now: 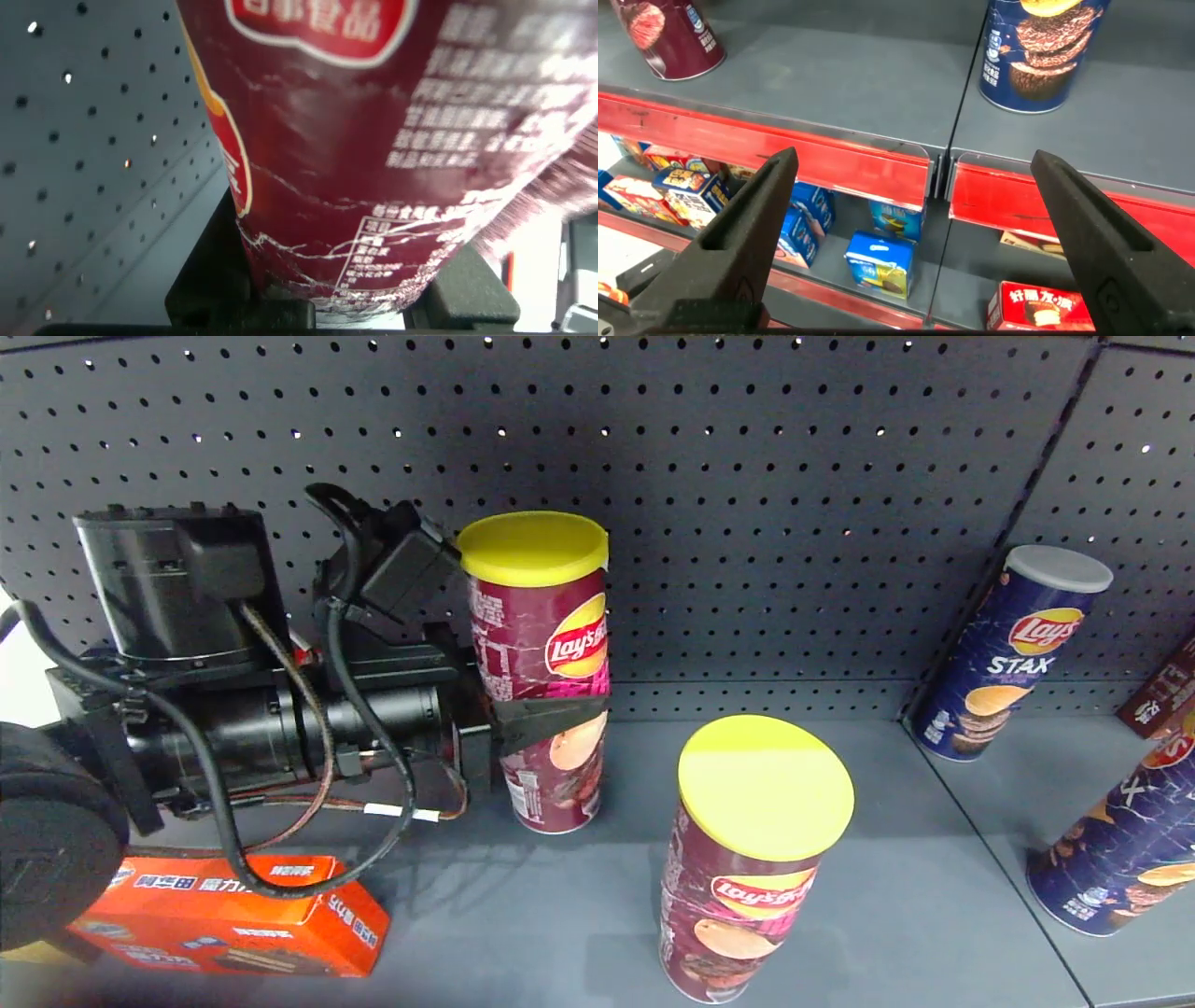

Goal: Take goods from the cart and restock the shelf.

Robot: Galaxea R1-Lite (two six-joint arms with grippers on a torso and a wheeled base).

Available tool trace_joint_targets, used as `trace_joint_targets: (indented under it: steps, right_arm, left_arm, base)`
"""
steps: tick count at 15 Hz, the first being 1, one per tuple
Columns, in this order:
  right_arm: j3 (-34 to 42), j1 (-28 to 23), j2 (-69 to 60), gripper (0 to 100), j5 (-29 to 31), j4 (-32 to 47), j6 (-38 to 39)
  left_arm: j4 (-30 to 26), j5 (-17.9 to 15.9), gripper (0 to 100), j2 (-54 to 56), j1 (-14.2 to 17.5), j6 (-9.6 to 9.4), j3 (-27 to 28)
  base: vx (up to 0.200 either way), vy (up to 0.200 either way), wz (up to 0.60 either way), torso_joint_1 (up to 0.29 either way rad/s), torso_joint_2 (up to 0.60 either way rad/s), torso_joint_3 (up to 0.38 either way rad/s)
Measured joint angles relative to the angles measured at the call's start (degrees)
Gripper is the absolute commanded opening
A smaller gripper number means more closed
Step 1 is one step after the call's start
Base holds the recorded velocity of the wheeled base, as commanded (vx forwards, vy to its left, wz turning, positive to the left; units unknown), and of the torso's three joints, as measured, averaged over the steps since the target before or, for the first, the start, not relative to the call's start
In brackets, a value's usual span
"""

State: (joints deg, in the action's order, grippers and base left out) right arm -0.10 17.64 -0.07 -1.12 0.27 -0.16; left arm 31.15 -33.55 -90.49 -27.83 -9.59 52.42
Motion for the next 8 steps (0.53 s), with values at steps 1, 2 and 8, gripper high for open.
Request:
trace_joint_targets:
  steps: [1,2,8]
  right_arm:
    - [0.00,0.00,0.00,100,0.01,-0.02,0.00]
    - [0.00,0.00,0.00,100,0.00,-0.02,0.02]
    - [0.00,0.02,0.00,100,0.01,-0.02,0.00]
  left_arm:
    - [-0.59,-0.04,0,-1.02,-0.06,-0.17,1.16]
    - [-0.85,-0.02,0,-2.21,-0.20,-0.26,2.29]
    - [-0.44,0.16,0,-10.25,-2.04,0.29,9.65]
  base:
    - [0.000,0.000,0.00,0.000,0.00,0.000]
    - [0.000,0.000,0.00,0.000,0.00,0.000]
    - [0.000,0.000,0.00,0.000,0.00,0.000]
